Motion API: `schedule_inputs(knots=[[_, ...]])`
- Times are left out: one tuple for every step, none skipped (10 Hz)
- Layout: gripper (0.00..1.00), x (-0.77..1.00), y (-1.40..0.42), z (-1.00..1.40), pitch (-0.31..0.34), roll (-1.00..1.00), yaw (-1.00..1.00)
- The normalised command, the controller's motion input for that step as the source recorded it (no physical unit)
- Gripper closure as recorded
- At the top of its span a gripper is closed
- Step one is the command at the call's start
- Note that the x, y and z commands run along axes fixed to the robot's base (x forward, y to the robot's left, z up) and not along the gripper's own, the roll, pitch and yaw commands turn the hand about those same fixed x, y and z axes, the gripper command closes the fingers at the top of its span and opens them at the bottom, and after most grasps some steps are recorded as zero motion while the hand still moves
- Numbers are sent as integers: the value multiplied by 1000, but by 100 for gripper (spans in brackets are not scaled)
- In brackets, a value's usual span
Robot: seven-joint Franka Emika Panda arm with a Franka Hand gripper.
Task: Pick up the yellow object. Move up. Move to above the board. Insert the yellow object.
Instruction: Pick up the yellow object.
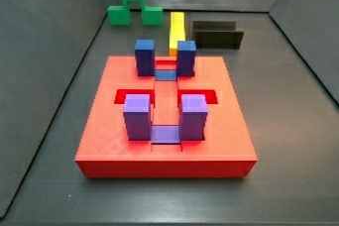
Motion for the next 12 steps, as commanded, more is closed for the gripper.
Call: schedule_inputs(knots=[[0,0,0,-9,-6,0,0],[0,417,-40,-331,-43,-59,0],[0,717,-246,-494,-104,-90,0],[0,769,-249,-603,-121,-106,-14],[0,631,-83,-749,-147,-106,-14],[0,549,0,-826,-127,-74,0],[0,377,0,-900,-130,-56,0],[0,269,-23,-931,-131,-47,-3],[0,194,-160,-769,-157,-129,-40],[0,43,-180,-631,-174,-191,-126],[0,-226,-100,-514,-160,-229,-71],[0,-391,-129,-486,-149,-166,-49]])
